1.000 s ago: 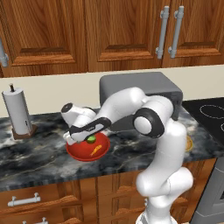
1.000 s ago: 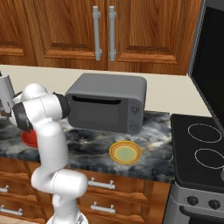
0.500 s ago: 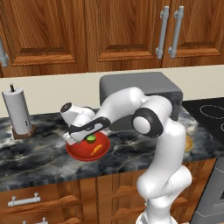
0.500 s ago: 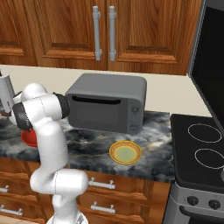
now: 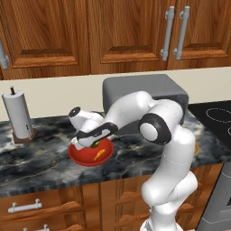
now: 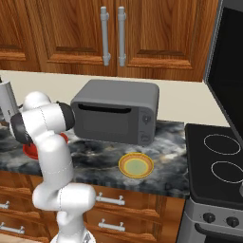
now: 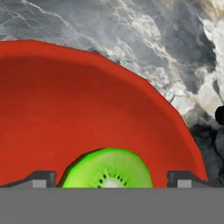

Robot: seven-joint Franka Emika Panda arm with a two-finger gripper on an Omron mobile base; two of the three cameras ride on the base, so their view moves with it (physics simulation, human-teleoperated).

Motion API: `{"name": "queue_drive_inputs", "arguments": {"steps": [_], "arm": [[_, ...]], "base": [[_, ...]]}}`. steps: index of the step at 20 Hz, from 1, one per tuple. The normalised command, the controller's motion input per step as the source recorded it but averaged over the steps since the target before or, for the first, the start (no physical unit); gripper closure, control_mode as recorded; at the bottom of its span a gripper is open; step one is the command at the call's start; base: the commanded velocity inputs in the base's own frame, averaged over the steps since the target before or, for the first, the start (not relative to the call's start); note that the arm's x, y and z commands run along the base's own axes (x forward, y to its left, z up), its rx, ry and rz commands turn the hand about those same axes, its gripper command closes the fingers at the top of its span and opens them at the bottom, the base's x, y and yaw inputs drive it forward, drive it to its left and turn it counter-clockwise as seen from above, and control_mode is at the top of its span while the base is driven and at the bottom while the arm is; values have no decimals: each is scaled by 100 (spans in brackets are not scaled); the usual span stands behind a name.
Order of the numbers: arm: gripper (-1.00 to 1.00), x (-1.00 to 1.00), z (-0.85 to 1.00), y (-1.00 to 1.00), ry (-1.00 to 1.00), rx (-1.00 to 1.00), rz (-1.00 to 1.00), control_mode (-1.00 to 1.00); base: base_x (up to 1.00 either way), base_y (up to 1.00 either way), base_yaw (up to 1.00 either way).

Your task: Remove the kiwi from the bowl and place it on the small plate. Then place the bowl with only the shrimp in the microwave, close the door, and press the start button to microwave the shrimp.

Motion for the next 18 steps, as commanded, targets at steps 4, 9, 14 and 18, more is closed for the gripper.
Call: {"name": "queue_drive_inputs", "arguments": {"steps": [4, 9, 14, 18], "arm": [[-100, 9, -27, 0, 4, 0, 1, -100], [100, 2, -21, 0, 2, 0, 3, -100], [100, -13, 13, 0, 0, 0, 1, -100], [100, -45, 99, 0, -11, 0, 0, -100]], "base": [[0, 0, 0], [0, 0, 0], [0, 0, 0], [0, 0, 0]]}}
